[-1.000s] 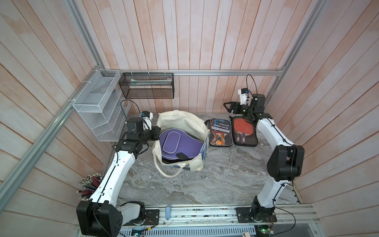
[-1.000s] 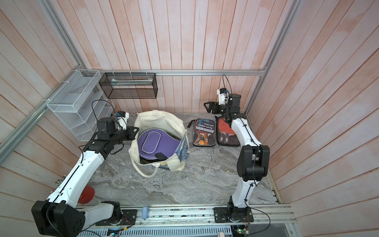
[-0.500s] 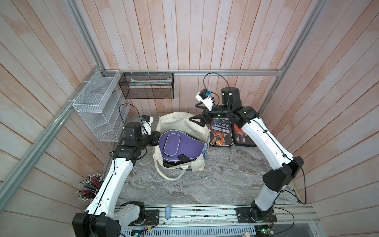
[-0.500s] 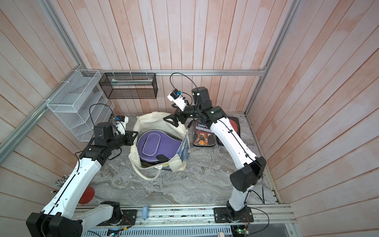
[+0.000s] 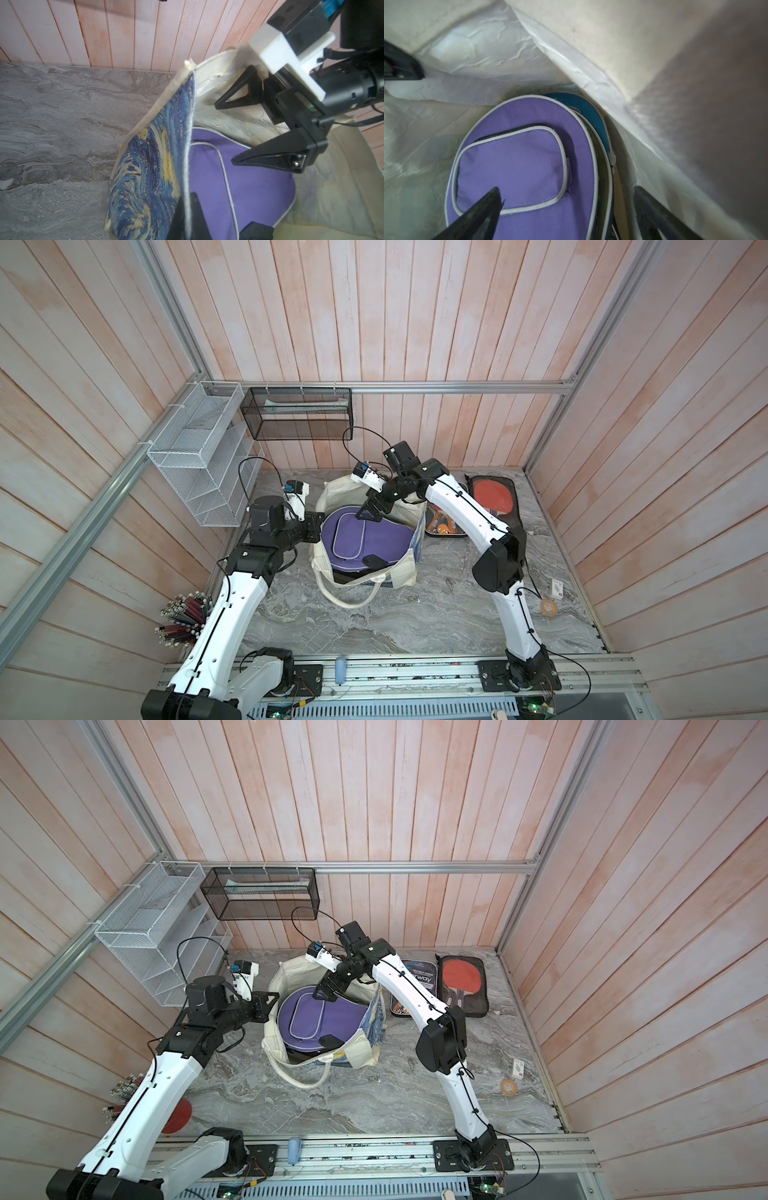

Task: Remove the ping pong set from the canvas bag
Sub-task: Pick up the ping pong set from the canvas bag.

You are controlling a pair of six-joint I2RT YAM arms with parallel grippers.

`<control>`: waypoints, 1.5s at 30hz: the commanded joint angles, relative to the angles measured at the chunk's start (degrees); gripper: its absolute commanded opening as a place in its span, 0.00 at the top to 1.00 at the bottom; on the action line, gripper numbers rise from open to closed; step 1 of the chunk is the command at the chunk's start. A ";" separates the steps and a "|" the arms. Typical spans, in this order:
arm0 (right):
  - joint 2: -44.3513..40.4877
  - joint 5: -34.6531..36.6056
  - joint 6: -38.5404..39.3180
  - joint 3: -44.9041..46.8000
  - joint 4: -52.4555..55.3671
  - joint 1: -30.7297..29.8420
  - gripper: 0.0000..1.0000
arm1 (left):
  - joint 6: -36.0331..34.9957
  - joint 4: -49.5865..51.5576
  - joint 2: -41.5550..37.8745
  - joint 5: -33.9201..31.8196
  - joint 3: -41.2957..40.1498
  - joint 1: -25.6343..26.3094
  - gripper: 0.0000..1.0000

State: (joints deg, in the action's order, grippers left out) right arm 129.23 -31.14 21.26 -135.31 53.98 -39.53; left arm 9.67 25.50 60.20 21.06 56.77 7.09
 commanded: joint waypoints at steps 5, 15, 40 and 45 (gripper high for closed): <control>4.79 -0.57 0.12 -0.92 5.38 -0.29 0.00 | 0.25 -8.31 -0.10 4.16 -0.06 0.48 1.00; 7.70 -7.48 1.47 -0.75 8.21 -0.46 0.01 | 0.50 -9.10 0.48 4.34 -0.12 0.52 1.00; 3.75 -17.27 6.97 2.43 16.90 -0.46 0.69 | 1.23 -10.29 0.44 4.12 -0.11 0.51 1.00; 3.71 -16.95 6.61 2.25 16.49 -0.48 1.00 | 1.23 -10.29 0.24 3.94 -0.20 0.51 1.00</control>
State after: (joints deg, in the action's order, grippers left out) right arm 133.62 -44.93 27.90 -134.50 63.92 -38.37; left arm 10.79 22.74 61.71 23.77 56.14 7.31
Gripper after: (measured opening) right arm 0.066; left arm 0.061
